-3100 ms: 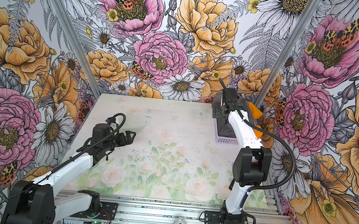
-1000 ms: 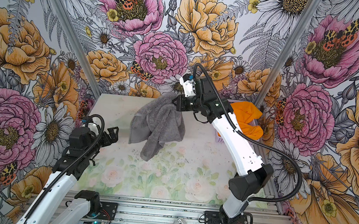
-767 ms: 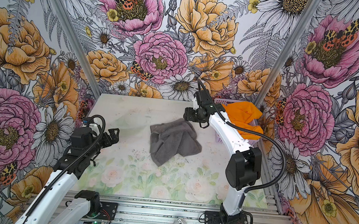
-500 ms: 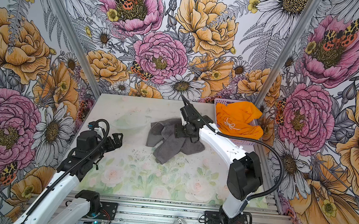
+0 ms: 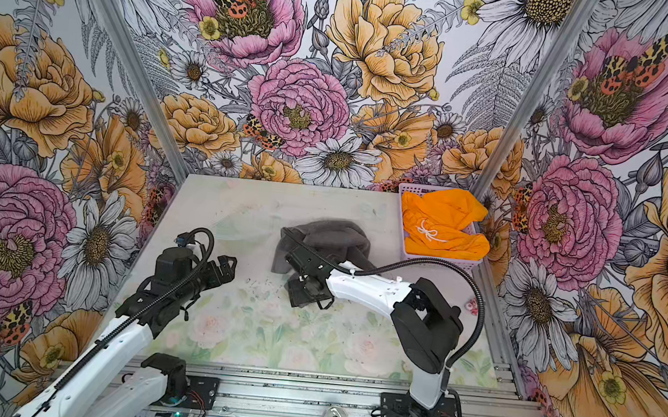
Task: Fold and stack the mixed laundry pile
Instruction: 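Grasp the towel's near edge with the left gripper while the right grasps another corner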
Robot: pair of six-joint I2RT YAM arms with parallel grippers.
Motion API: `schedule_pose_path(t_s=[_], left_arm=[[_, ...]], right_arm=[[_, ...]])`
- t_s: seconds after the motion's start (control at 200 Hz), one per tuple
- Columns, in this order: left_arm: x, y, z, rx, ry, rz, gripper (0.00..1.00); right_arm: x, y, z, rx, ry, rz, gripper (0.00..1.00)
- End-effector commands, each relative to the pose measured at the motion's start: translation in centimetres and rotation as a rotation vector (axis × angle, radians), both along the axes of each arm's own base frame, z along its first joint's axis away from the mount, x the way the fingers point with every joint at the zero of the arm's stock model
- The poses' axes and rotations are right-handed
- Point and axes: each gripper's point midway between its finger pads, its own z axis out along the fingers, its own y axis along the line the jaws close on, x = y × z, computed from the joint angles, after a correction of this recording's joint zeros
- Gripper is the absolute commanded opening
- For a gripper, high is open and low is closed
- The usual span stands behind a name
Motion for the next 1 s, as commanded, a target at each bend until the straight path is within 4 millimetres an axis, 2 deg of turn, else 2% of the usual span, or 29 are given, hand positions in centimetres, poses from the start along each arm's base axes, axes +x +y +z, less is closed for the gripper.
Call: schedule_pose_path(t_s=[0.0, 0.085, 0.155, 0.2, 0.26, 0.355, 0.475, 0.5, 0.515, 0.6, 0.716, 0.826, 0.931, 0.996], left_arm=[[0.1, -0.2, -0.2, -0.003, -0.012, 0.001, 0.99], [0.1, -0.4, -0.3, -0.001, -0.009, -0.004, 0.99], [0.1, -0.7, -0.2, -0.003, -0.012, -0.015, 0.99], [0.0, -1.1, -0.1, -0.004, -0.012, -0.028, 0.99], [0.0, -1.8, 0.0, -0.001, -0.013, -0.057, 0.99], [0.0, -3.8, 0.3, 0.009, -0.014, -0.126, 0.99], [-0.2, -7.3, 0.6, 0.035, -0.011, -0.246, 0.99], [-0.2, -8.1, 0.7, 0.041, -0.013, -0.272, 0.99], [-0.2, -8.5, 0.7, 0.046, -0.012, -0.285, 0.99], [-0.3, -11.4, 0.9, 0.061, -0.017, -0.371, 0.99], [-0.5, -15.7, 1.2, 0.050, -0.030, -0.487, 0.99], [-1.4, -20.2, 0.8, 0.032, -0.039, -0.615, 0.99], [-2.6, -23.3, -0.7, 0.023, 0.009, -0.707, 0.99], [-3.4, -24.7, -1.7, 0.009, 0.050, -0.750, 0.96]], right_arm=[[1.7, -1.2, -0.8, -0.069, -0.074, -0.043, 0.59], [1.9, -2.3, -0.9, -0.101, -0.096, -0.059, 0.36], [1.9, -3.1, 0.2, -0.090, -0.119, -0.075, 0.16], [1.7, -3.5, 1.3, -0.072, -0.131, -0.081, 0.07], [1.3, -4.2, 3.0, -0.051, -0.147, -0.087, 0.00], [0.6, -5.8, 5.6, -0.028, -0.170, -0.097, 0.00], [0.3, -9.3, 8.9, -0.001, -0.200, -0.164, 0.00], [0.0, -9.7, 9.4, 0.004, -0.206, -0.164, 0.00], [0.5, -10.7, 9.7, 0.003, -0.207, -0.195, 0.00], [0.6, -13.3, 10.7, 0.000, -0.216, -0.246, 0.00], [0.8, -15.7, 10.8, -0.013, -0.214, -0.299, 0.00], [1.0, -16.4, 10.4, -0.017, -0.203, -0.316, 0.00], [0.4, -16.6, 9.0, -0.035, -0.163, -0.315, 0.00], [-0.8, -17.4, 7.3, -0.071, -0.106, -0.335, 0.00]])
